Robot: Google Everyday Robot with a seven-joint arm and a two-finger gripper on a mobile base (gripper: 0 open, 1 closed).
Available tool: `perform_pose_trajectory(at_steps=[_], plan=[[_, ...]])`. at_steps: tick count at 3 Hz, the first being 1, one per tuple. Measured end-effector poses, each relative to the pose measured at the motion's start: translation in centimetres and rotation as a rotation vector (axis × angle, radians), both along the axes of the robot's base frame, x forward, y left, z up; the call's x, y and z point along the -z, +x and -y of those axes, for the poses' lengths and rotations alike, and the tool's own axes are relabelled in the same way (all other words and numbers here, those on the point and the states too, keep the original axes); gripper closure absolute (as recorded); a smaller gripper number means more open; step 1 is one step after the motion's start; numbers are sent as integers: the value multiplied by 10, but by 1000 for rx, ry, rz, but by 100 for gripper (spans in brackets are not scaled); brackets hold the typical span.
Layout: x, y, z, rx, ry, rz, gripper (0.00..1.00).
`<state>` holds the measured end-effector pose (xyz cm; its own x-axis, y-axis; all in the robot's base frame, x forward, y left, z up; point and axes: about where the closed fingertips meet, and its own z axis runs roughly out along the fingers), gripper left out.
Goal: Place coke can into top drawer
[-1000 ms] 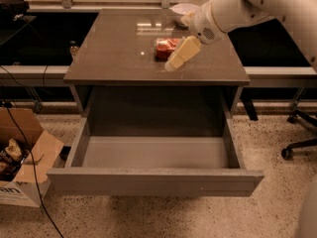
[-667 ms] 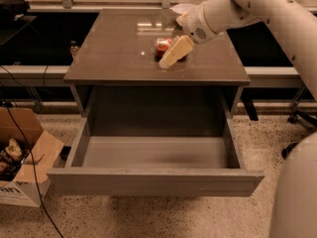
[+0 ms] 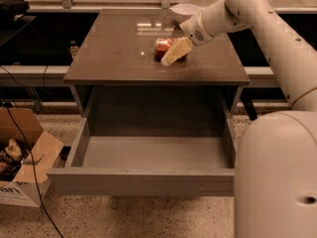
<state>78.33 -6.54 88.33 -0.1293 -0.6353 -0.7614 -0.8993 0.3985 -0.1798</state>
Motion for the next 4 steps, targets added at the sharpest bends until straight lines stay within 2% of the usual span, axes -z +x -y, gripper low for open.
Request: perform_pose_trajectory(at_steps=[2,3,4], plan=[[29,34,11,33,-18,-55,0],[41,45,15,51,-22,-78,27],[43,48,14,49,-25,-79,50]])
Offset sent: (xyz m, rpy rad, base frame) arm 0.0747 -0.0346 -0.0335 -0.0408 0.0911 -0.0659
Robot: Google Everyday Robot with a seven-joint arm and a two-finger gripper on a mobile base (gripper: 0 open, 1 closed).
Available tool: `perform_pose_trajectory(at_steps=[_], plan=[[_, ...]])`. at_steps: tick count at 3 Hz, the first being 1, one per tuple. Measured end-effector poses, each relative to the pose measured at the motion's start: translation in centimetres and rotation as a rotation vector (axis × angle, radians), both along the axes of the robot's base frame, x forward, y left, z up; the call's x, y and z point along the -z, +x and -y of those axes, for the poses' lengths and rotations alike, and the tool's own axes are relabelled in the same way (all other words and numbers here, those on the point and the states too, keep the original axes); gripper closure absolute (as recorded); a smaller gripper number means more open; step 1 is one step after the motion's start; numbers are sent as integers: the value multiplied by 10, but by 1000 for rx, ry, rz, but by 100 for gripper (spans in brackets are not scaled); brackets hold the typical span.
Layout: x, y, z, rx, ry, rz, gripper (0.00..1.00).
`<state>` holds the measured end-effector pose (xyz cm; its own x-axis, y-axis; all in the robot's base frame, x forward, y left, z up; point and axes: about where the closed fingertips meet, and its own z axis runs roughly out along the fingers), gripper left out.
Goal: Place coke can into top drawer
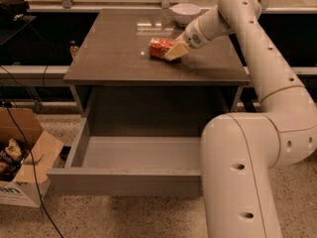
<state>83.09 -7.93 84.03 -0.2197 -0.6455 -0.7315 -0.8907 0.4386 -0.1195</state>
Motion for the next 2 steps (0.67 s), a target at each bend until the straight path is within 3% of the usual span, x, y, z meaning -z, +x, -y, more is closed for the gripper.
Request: perform_pose_trajectory(at_steps=[1,2], plan=[[-19,-4,-4,-28,9,45,81],[-36,-17,-12,-73,20,80,100]])
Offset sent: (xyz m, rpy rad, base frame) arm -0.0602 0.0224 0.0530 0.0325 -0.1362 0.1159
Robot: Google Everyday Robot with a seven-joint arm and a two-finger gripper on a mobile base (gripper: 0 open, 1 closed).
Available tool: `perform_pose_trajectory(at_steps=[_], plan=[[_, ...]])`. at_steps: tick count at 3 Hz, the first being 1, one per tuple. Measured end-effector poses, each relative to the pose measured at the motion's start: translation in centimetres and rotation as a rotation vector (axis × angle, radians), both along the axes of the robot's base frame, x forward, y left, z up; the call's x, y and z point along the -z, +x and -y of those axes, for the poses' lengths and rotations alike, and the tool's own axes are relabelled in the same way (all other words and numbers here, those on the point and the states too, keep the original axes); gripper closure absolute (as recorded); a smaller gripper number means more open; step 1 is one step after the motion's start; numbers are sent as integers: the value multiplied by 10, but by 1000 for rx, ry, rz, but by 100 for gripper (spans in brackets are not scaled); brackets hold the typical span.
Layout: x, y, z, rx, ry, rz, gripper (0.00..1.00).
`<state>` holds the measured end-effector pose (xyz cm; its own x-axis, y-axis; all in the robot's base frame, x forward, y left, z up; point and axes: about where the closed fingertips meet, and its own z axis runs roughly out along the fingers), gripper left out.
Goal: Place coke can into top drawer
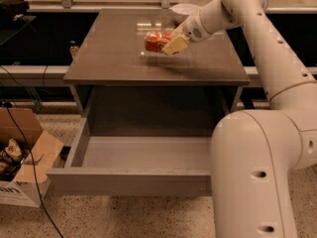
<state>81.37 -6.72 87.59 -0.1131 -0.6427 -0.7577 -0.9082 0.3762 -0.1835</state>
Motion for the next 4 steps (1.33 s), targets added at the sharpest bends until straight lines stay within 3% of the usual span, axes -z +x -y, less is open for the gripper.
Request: perform_pose_trajectory(at_steps=[1,2,3,4], plan=[[-25,-40,-11,-91,-20,40,100],[-75,-93,-5,-106,-18,117,100],[-109,-154,4,-84,15,155,100],[-58,-212,12,-49,4,43,100]])
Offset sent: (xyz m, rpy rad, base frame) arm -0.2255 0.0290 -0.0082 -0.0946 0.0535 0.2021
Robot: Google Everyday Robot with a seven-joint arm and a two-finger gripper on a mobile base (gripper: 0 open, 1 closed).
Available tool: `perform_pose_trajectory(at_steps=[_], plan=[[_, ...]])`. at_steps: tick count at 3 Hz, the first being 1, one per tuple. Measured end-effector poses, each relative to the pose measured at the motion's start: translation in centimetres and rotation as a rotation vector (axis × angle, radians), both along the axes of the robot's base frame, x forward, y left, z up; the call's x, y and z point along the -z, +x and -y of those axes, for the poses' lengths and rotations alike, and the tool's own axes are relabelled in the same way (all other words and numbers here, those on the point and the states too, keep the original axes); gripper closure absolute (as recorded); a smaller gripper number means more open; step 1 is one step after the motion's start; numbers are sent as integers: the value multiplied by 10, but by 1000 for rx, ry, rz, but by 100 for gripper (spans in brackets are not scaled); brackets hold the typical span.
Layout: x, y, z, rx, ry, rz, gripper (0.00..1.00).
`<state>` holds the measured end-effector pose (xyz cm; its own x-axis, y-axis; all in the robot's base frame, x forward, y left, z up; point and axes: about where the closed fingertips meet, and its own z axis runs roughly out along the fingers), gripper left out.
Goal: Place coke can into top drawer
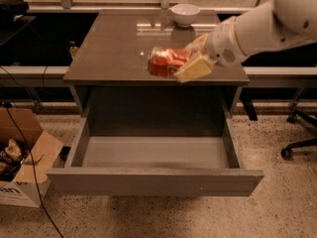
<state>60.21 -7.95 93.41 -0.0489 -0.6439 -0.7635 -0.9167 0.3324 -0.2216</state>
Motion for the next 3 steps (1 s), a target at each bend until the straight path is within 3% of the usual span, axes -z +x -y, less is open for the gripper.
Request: perform_pose_trajectory(at_steps=[1,3], plan=[[19,-4,-6,-18,-15,-34,100],[95,-8,-17,-3,28,-152,100]])
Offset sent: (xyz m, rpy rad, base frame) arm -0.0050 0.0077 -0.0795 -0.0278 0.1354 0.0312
